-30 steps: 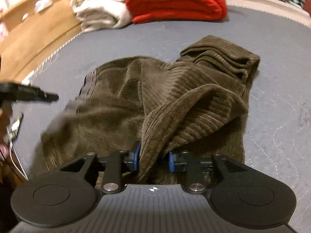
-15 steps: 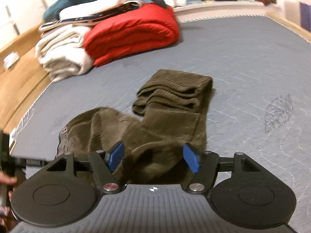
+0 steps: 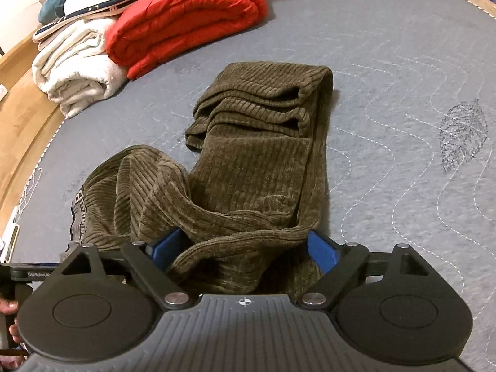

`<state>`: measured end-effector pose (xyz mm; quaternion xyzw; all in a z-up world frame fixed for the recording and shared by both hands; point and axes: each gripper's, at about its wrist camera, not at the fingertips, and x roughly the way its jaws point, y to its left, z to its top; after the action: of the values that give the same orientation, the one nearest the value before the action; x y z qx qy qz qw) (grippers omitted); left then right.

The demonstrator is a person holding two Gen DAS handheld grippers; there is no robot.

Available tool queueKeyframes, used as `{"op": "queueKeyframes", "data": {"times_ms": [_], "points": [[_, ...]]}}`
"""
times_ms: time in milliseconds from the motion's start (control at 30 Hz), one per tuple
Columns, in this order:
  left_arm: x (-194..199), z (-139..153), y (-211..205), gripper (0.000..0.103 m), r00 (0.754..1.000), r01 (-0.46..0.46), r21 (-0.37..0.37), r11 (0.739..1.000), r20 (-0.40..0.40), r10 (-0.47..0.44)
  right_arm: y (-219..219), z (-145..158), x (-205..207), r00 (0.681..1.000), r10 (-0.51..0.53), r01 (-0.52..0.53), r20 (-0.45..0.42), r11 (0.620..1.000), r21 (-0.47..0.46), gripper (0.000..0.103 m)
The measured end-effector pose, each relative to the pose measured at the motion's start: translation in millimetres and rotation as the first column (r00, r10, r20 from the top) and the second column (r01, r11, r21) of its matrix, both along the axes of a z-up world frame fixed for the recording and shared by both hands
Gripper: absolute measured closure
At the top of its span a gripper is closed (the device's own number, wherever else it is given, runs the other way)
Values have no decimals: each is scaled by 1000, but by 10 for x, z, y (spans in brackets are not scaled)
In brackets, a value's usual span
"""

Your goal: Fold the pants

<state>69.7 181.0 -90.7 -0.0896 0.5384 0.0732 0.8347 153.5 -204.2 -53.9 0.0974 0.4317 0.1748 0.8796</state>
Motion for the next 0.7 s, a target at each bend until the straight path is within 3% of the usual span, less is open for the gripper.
{"op": "queueKeyframes", "data": {"times_ms": [133, 333, 700], "points": [[4, 6, -53, 23, 1000, 13, 31, 999, 4, -14, 12, 59, -53, 999, 19, -19, 39, 1000, -9, 32], [-8, 17, -49, 23, 1000, 22, 36, 999, 8, -22, -3, 108, -113, 997, 47, -48, 55, 999, 17, 73], [-5, 18, -51, 22, 1000, 27, 42, 999, 8, -27, -10, 513, -354, 966, 39, -39, 254, 999, -4, 84]]}}
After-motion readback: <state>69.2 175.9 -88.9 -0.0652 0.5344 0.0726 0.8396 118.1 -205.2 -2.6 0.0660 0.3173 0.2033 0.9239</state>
